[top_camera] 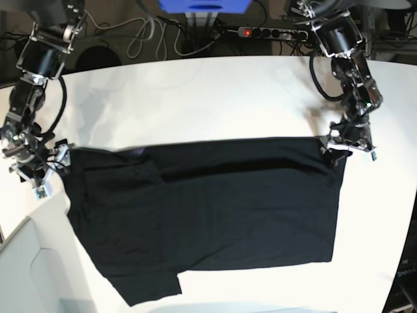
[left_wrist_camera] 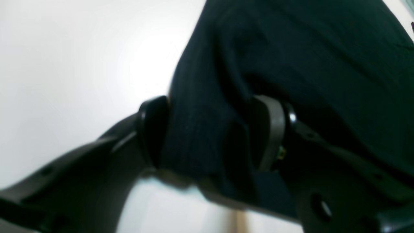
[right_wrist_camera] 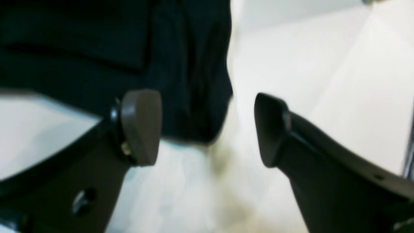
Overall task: Fold the T-shirt properly
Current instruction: 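Lift both shoulder corners and pull them toward the robot, then drag the shirt by its shoulders toward the robot and release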
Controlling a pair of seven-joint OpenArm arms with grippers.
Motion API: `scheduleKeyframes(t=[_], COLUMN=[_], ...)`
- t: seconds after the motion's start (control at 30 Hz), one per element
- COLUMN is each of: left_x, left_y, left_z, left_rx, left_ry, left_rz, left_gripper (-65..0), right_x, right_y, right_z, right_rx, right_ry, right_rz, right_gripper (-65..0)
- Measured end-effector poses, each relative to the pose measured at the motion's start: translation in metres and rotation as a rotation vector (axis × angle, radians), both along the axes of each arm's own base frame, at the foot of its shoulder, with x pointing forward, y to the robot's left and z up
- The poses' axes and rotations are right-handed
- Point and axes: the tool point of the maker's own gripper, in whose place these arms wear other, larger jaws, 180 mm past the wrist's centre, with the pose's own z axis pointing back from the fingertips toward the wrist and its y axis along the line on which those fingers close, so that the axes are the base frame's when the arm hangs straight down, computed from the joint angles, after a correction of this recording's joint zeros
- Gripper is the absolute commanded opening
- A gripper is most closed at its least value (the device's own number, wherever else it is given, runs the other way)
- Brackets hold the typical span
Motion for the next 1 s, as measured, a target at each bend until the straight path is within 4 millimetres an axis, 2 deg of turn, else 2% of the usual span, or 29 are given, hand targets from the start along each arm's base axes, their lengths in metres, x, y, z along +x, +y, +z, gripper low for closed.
scheduleKeyframes(t=[0.13, 0.3, 0.37, 0.43, 0.53, 0.57, 0.6, 0.63, 0.7, 0.8, 0.93, 1.0], left_x=[-0.003, -0.003, -0.004, -0.004, -0.009, -0.010, -0.012, -0.015, -0.023, -0.024, -0.012, -0.006], left_y=[-0.001, -0.001, 0.000, -0.001, -0.002, -0.004, -0.005, -0.005, -0.007, -0.011, 0.000, 0.005], left_z=[-0.007, -0.007, -0.007, -0.008, -0.008, -0.007, -0.005, -0.004, -0.002, 0.014, 0.064, 0.082], left_rx=[-0.016, -0.020, -0.020, -0.023, -0.016, -0.014, -0.007, 0.002, 0.024, 0.053, 0.102, 0.117], left_ry=[0.015, 0.017, 0.017, 0.017, 0.030, 0.029, 0.033, 0.044, 0.092, 0.112, 0.025, 0.007], left_rz=[0.005, 0.008, 0.009, 0.008, 0.000, -0.008, -0.018, -0.018, -0.056, -0.097, -0.092, -0.087], left_gripper=[-65.0, -65.0, -65.0, -65.0, -65.0, -65.0, -65.0, -65.0, -65.0, -65.0, -65.0, -65.0], right_x=[-0.002, -0.014, -0.014, -0.015, -0.016, -0.017, -0.020, -0.026, -0.032, -0.026, -0.011, 0.001], right_y=[-0.003, -0.002, -0.006, -0.010, -0.009, -0.008, -0.009, -0.013, -0.022, -0.027, -0.028, -0.029], right_z=[-0.013, -0.051, -0.053, -0.052, -0.052, -0.052, -0.051, -0.048, -0.035, 0.000, 0.053, 0.071], right_rx=[0.049, 0.131, 0.148, 0.137, 0.123, 0.119, 0.097, 0.064, -0.008, -0.108, -0.220, -0.238], right_ry=[0.007, 0.065, 0.059, 0.064, 0.075, 0.078, 0.091, 0.114, 0.123, 0.082, 0.003, -0.022], right_rz=[-0.026, -0.052, -0.061, -0.060, -0.044, -0.036, -0.026, -0.016, 0.003, 0.029, 0.050, 0.039], right_gripper=[-21.4, -22.2, -25.8, -36.0, -62.5, -65.0, -63.2, -61.7, -65.0, -64.8, -64.8, -64.8])
